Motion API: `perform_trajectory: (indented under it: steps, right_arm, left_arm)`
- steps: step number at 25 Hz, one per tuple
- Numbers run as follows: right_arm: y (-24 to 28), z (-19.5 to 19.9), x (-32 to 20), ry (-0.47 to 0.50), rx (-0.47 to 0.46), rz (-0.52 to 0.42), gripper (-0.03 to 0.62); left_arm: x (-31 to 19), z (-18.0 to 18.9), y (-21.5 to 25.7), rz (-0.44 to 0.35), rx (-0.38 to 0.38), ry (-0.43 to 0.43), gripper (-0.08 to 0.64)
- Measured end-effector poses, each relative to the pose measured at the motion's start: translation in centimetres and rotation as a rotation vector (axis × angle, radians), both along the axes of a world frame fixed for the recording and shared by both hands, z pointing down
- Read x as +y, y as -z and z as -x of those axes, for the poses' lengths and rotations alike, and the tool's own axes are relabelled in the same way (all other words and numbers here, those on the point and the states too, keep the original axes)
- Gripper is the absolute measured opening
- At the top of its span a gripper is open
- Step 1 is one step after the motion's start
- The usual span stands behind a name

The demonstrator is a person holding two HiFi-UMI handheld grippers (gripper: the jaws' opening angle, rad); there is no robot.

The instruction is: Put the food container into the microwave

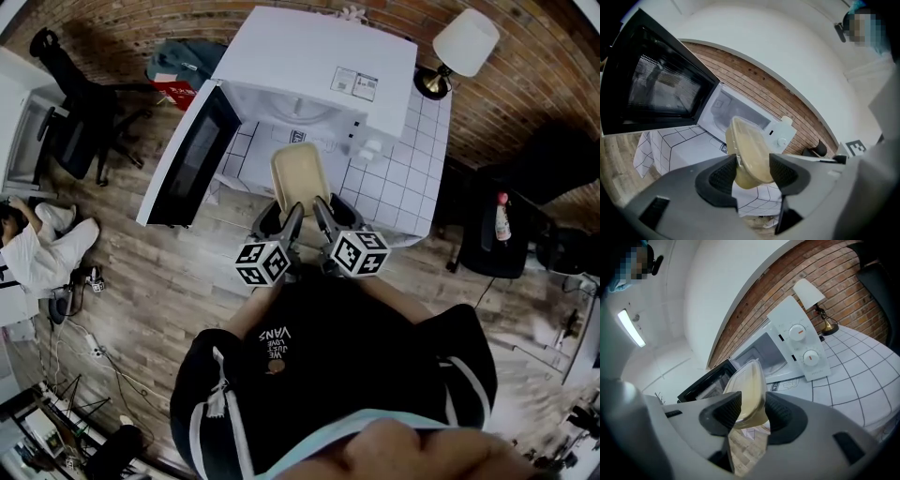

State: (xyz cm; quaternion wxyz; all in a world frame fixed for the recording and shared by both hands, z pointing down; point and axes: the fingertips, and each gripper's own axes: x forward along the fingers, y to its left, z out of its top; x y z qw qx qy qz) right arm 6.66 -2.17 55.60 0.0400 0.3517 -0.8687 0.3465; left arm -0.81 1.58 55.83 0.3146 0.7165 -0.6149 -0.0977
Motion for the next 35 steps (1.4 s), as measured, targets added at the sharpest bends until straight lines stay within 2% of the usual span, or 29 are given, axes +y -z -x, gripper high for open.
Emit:
perform_trajectory:
  steps: [17, 24, 35]
  right_arm:
    - [-0.3, 5.8, -1.7, -0.207, -0.002, -0.008, 0.141]
    - [-0.4, 7.1, -1.8, -0.298, -0.011, -0.007, 0.141]
    - [-1.0, 7.7, -3.5, -0.331, -0.003, 0.011, 0.141]
  left_arm:
    - [-3.2, 6.4, -0.4, -0.012, 0.0, -0.198, 0.225]
    - [-4.2, 7.9, -0.5, -0.021, -0.002, -0.279, 0.225]
    - [-6.3, 8.5, -1.1, -0.006, -0.001, -0.326, 0.225]
